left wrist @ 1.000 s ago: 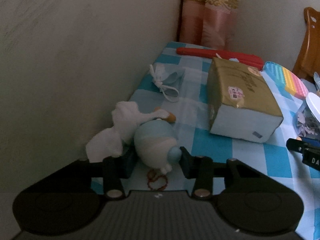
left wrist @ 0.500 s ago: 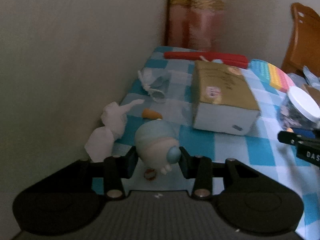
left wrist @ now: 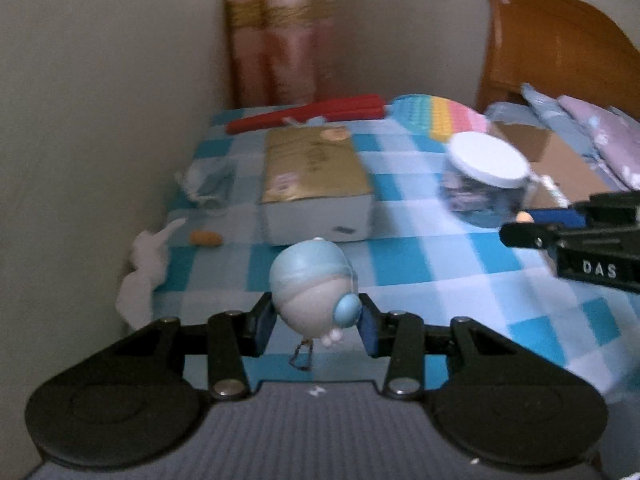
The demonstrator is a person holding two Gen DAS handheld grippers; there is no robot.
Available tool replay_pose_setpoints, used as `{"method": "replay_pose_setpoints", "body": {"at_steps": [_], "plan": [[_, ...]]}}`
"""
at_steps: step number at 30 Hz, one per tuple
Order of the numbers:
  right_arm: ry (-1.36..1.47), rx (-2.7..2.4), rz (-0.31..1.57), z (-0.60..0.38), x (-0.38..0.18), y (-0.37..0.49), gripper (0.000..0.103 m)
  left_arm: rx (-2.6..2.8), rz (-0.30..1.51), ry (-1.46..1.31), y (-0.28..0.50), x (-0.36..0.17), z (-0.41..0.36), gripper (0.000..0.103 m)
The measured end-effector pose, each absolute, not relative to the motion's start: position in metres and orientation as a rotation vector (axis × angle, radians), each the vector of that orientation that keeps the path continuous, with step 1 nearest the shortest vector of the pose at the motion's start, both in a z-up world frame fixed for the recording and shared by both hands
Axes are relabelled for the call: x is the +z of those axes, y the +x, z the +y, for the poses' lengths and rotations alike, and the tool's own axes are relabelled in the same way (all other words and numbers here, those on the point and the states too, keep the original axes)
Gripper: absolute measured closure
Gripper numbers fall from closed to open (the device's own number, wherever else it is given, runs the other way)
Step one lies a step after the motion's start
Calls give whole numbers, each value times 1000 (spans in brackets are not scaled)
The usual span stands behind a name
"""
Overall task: Organize soft objects
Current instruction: 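Grasp the blue-white round plush toy with the left tool while the right tool holds the earplug, then carry the plush toy and earplug into the box and open both tools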
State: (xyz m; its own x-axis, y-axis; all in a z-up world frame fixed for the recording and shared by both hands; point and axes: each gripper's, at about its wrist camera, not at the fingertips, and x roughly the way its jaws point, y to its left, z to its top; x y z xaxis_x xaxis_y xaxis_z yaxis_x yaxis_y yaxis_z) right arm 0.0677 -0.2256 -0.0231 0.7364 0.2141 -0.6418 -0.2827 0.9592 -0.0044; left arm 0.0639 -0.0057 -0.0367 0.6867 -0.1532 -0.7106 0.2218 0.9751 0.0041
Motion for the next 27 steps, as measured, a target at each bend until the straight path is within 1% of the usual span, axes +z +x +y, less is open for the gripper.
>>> {"method": "replay_pose_setpoints", "body": {"at_steps": [7,16,18,19,20,22,26,27], "plan": [[-112,144,628,-274,-6,51,71,-327,758,144,51,-17,-42,61],[-101,-18,663,-341,-11,59,70,-414,733,219,50,-7,-87,61],[-100,-19,692,-348,-15,64,66,-430,737,226,53,-6,-95,61],[-96,-17,702,-350,-17,67,58,-438,738,229,55,-6,-99,61],[-95,-5,716,-351,-20,69,47,-448,739,235,57,-5,-103,61],[-85,12,729,-353,-23,70,44,-465,736,246,61,-2,-111,61],[-82,66,776,-351,-24,71,25,-501,709,288,71,9,-130,61],[-86,80,786,-350,-23,71,22,-517,701,301,74,11,-135,61]]}}
